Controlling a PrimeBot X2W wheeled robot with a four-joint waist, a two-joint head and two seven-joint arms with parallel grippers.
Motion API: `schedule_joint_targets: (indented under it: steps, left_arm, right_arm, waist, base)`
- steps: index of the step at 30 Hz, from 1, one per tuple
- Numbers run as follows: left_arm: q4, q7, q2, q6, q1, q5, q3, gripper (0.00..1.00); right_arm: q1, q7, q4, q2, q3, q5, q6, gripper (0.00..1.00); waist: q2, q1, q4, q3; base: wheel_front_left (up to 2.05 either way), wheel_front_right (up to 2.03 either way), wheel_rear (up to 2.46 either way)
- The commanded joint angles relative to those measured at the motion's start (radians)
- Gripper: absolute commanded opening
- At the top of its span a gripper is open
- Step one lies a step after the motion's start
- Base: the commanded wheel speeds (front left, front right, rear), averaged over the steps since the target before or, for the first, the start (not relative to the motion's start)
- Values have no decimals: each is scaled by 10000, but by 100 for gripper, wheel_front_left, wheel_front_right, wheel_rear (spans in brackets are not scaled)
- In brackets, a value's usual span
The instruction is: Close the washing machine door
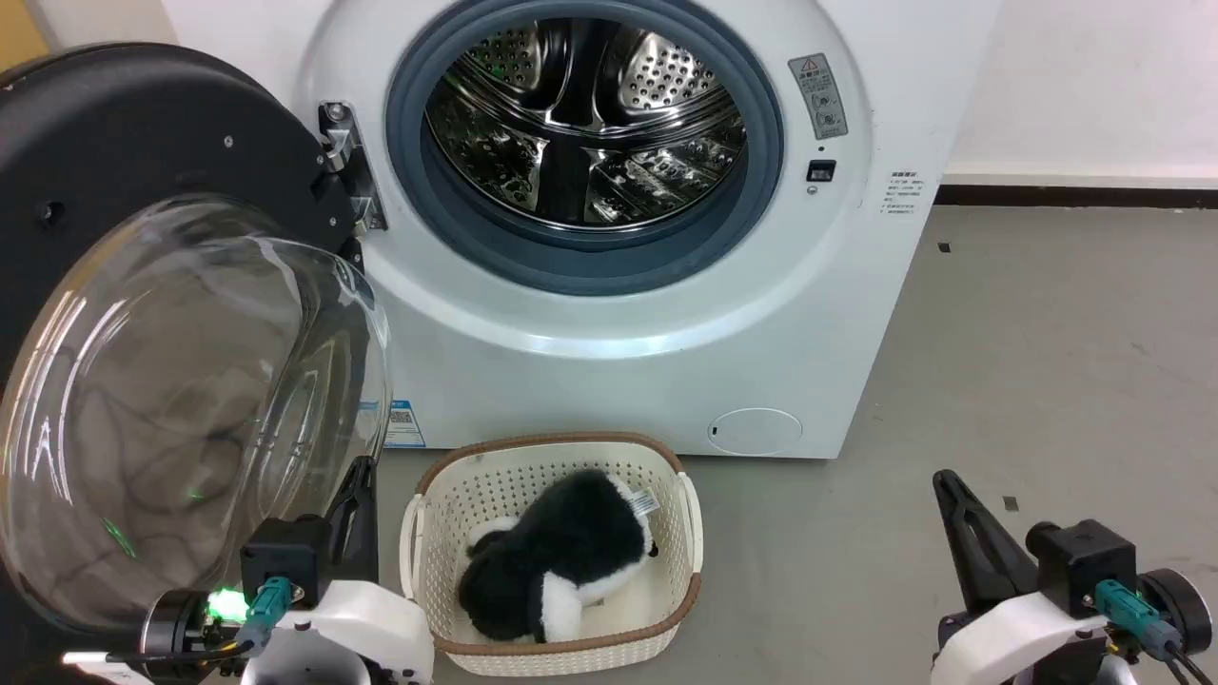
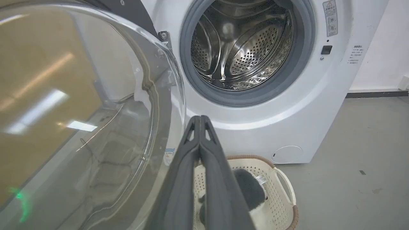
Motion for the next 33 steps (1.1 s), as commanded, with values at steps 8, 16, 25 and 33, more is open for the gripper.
schedule_joint_targets:
  steps: [8, 16, 25, 33]
  left_arm:
    - [-41, 3, -11, -43, 132, 28, 12, 0]
    - [-41, 3, -11, -43, 132, 28, 12, 0]
    - [-41, 3, -11, -43, 132, 28, 12, 0]
    - [10, -4, 0, 21, 1, -3, -6, 100]
  right_arm:
    - [-116, 12, -43, 36, 3, -78, 6, 0]
    - [-116, 12, -43, 36, 3, -78, 6, 0]
    - [-116, 12, -43, 36, 3, -78, 6, 0]
    - [3, -4, 9, 0, -5, 8, -2, 100]
  waist:
    - [0, 0, 0, 0]
    - [0, 0, 0, 0]
    - [0, 0, 0, 0]
    - [0, 0, 0, 1]
  base:
    - [0, 0, 0]
    - [0, 0, 0]
    - [0, 0, 0]
    - [0, 0, 0]
